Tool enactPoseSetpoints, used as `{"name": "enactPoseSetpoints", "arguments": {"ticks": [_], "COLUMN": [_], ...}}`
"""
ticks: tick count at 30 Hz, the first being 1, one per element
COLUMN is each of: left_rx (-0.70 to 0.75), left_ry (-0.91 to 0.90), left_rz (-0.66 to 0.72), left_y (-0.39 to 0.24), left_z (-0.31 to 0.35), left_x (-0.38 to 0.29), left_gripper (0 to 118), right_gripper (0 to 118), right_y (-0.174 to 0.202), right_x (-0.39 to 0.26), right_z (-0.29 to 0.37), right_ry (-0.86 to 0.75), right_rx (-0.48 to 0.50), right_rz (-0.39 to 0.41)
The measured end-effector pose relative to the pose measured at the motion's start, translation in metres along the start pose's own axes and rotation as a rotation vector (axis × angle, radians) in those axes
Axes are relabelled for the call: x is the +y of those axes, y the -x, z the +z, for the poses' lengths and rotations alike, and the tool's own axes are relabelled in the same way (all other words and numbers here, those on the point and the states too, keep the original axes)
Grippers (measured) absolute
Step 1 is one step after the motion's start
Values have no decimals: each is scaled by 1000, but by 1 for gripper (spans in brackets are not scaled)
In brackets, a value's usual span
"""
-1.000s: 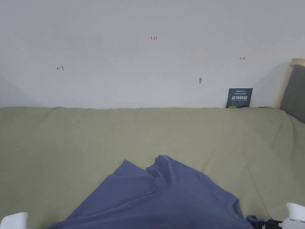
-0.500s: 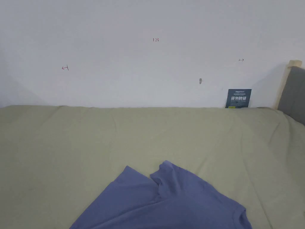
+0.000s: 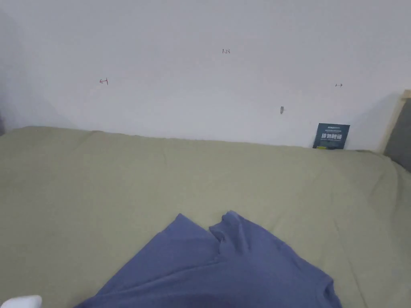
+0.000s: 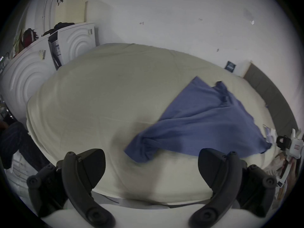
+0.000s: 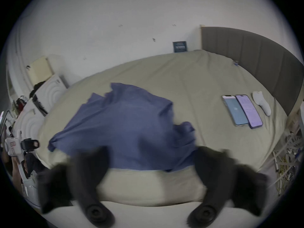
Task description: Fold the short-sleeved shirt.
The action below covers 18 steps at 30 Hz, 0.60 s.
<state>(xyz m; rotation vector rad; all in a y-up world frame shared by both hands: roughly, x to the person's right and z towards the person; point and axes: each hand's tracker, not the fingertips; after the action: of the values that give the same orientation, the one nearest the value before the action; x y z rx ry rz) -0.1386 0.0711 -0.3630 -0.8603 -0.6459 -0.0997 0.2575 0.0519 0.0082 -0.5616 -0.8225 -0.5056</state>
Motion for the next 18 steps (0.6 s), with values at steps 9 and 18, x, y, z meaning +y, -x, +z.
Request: {"name": "enactPoseSetpoints", "arguments": {"ticks": [9,18], "left_rx": [21,52], "left_ry": [-22,40], "left_rz": [49,73], "left_y": [30,67], "left_z": [-1,-27], "left_x": [-19,-25], "left_gripper": [0,68], "right_gripper": [0,0], "right_y": [63,84], "right_x": [-17,-45], "right_z": [20,13], "right_ry": [2,56], "right_rx": [60,82], "right_rz": [182,257]}}
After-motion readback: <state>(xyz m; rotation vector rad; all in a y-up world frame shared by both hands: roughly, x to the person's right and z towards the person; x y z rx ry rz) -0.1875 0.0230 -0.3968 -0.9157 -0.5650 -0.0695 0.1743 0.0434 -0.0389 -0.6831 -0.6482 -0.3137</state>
